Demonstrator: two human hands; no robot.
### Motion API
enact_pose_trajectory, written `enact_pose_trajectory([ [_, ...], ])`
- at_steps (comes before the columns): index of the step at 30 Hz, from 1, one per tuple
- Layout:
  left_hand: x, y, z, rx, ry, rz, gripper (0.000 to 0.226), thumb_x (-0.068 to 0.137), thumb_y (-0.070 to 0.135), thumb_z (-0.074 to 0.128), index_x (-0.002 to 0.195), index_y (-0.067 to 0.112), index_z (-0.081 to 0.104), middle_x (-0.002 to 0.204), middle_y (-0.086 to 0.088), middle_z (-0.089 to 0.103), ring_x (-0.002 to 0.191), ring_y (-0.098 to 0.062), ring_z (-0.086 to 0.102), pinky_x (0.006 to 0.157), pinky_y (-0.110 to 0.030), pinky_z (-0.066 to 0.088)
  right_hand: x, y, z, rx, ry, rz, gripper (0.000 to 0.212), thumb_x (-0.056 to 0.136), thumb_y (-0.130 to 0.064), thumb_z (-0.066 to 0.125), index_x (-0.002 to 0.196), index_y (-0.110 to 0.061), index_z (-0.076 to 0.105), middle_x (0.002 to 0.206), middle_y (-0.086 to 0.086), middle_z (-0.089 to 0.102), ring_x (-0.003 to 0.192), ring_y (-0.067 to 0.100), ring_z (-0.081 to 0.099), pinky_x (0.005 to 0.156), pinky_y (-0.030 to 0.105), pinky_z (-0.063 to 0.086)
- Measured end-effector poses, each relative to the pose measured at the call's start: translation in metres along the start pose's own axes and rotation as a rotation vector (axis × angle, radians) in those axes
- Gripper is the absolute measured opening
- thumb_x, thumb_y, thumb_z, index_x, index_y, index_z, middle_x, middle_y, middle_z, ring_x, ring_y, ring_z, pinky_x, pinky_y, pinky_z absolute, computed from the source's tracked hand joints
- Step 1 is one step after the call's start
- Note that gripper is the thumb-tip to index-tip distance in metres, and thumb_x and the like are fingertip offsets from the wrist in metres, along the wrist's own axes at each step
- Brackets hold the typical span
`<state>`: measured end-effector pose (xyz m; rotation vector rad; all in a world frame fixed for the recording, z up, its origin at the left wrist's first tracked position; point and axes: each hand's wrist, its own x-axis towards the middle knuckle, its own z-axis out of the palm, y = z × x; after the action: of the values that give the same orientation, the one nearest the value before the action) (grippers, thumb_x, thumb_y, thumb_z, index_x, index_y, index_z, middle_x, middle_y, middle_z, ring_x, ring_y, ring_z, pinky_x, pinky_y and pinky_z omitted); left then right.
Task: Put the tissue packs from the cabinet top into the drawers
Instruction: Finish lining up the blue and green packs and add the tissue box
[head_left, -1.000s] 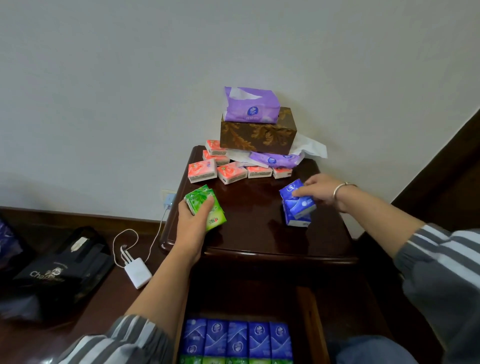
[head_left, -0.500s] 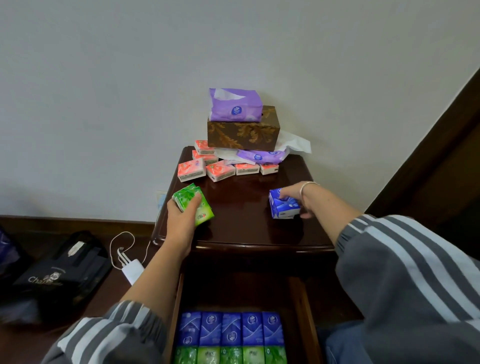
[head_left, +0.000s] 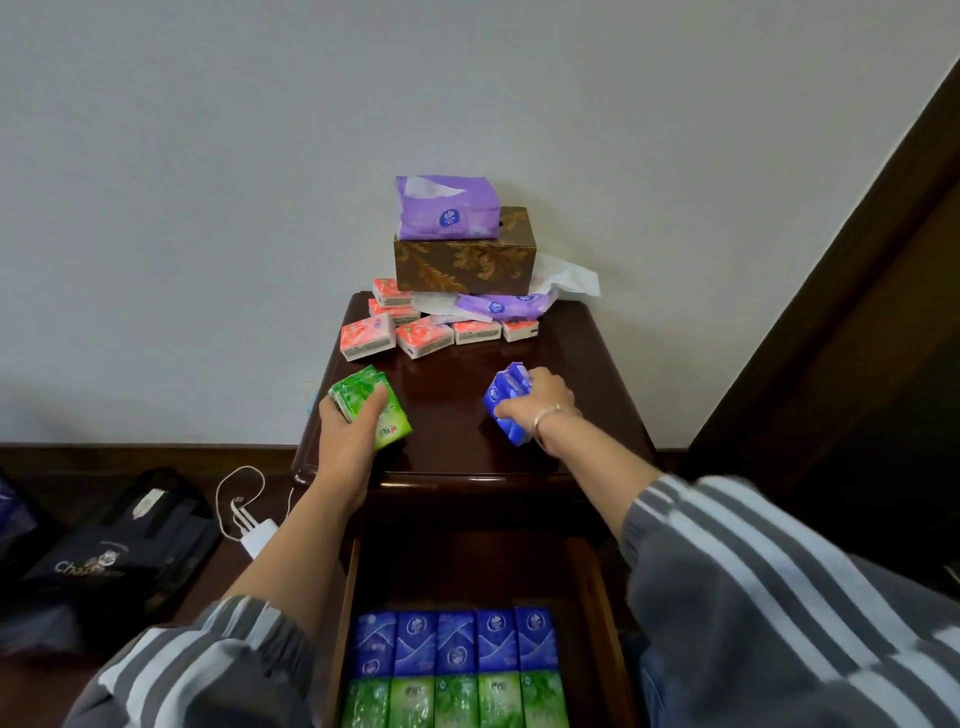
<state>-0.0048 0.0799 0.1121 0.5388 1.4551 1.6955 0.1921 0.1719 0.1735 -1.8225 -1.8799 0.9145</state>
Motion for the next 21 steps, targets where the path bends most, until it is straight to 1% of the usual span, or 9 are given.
enact_pose_trajectory([
  [2, -0.017, 0.001, -0.001, 0.036, -0.023, 0.038, 0.054, 0.08, 0.038, 0.074, 0.123, 0.023, 0.046, 0.116, -0.006, 0.065, 0.1, -0.022, 0.068, 0.087, -0.043, 0.056, -0.032, 0.023, -0.003, 0.212, 0.021, -0.124, 0.051, 0.067, -0.02, 0.079, 0.111, -0.011, 0.055, 0.114, 0.009, 0.061, 0.103, 0.022, 0.06, 0.09, 0.031, 0.05],
  [4, -0.045, -0.003, -0.007, 0.018, -0.075, 0.068, 0.049, 0.072, 0.044, 0.078, 0.112, 0.031, 0.053, 0.109, -0.003, 0.069, 0.093, -0.018, 0.071, 0.072, -0.031, 0.058, -0.07, 0.058, -0.017, 0.433, -0.053, -0.151, 0.039, 0.067, -0.016, 0.081, 0.099, -0.018, 0.058, 0.098, 0.0, 0.068, 0.083, 0.009, 0.065, 0.073, 0.018, 0.053],
  [6, -0.079, -0.017, -0.02, -0.004, -0.155, 0.025, 0.052, 0.06, 0.05, 0.084, 0.105, 0.038, 0.06, 0.103, -0.002, 0.073, 0.089, -0.018, 0.072, 0.063, -0.027, 0.056, -0.102, 0.1, -0.03, 0.545, -0.185, -0.11, 0.038, 0.067, -0.016, 0.082, 0.098, -0.017, 0.06, 0.092, -0.002, 0.072, 0.078, 0.006, 0.068, 0.067, 0.017, 0.054],
  [8, -0.112, -0.044, -0.033, 0.009, -0.24, -0.076, 0.057, 0.057, 0.052, 0.085, 0.107, 0.038, 0.063, 0.105, -0.005, 0.073, 0.091, -0.022, 0.072, 0.065, -0.029, 0.057, -0.122, 0.143, -0.034, 0.575, -0.289, 0.032, 0.04, 0.068, -0.014, 0.081, 0.102, -0.012, 0.061, 0.092, 0.002, 0.073, 0.079, 0.011, 0.07, 0.066, 0.021, 0.056],
  [12, -0.158, -0.101, -0.042, 0.132, -0.326, -0.357, 0.071, 0.056, 0.058, 0.082, 0.118, 0.028, 0.062, 0.113, -0.002, 0.072, 0.102, -0.021, 0.069, 0.086, -0.043, 0.055, -0.145, 0.203, -0.012, 0.461, -0.403, 0.305, 0.038, 0.071, -0.009, 0.078, 0.103, -0.003, 0.06, 0.089, 0.008, 0.072, 0.074, 0.017, 0.069, 0.067, 0.025, 0.055],
  [15, -0.171, -0.123, -0.043, 0.2, -0.31, -0.516, 0.085, 0.05, 0.06, 0.081, 0.123, 0.023, 0.057, 0.118, -0.006, 0.068, 0.107, -0.026, 0.065, 0.095, -0.051, 0.051, -0.149, 0.217, 0.014, 0.373, -0.346, 0.353, 0.044, 0.071, -0.007, 0.079, 0.108, 0.001, 0.056, 0.085, 0.005, 0.068, 0.07, 0.013, 0.066, 0.062, 0.022, 0.054],
  [18, -0.177, -0.136, -0.048, 0.291, -0.279, -0.573, 0.099, 0.053, 0.06, 0.082, 0.134, 0.016, 0.047, 0.132, -0.013, 0.057, 0.118, -0.032, 0.058, 0.101, -0.055, 0.045, -0.145, 0.223, 0.032, -0.025, -0.224, 0.252, 0.069, 0.074, -0.025, 0.077, 0.13, -0.005, 0.041, 0.114, 0.011, 0.062, 0.1, 0.023, 0.062, 0.087, 0.03, 0.049],
  [19, -0.177, -0.139, -0.05, 0.316, -0.263, -0.583, 0.095, 0.053, 0.058, 0.083, 0.131, 0.015, 0.049, 0.129, -0.015, 0.059, 0.114, -0.032, 0.06, 0.099, -0.055, 0.047, -0.143, 0.225, 0.036, -0.171, -0.186, 0.2, 0.075, 0.076, -0.031, 0.074, 0.137, -0.01, 0.035, 0.124, 0.012, 0.056, 0.11, 0.025, 0.058, 0.092, 0.029, 0.045],
  [21, -0.176, -0.141, -0.052, 0.346, -0.247, -0.6, 0.076, 0.058, 0.05, 0.084, 0.119, 0.014, 0.055, 0.114, -0.015, 0.066, 0.101, -0.032, 0.067, 0.091, -0.055, 0.052, -0.138, 0.226, 0.041, -0.304, -0.16, 0.125, 0.076, 0.08, -0.037, 0.069, 0.14, -0.015, 0.029, 0.131, 0.011, 0.05, 0.117, 0.026, 0.054, 0.095, 0.029, 0.043],
])
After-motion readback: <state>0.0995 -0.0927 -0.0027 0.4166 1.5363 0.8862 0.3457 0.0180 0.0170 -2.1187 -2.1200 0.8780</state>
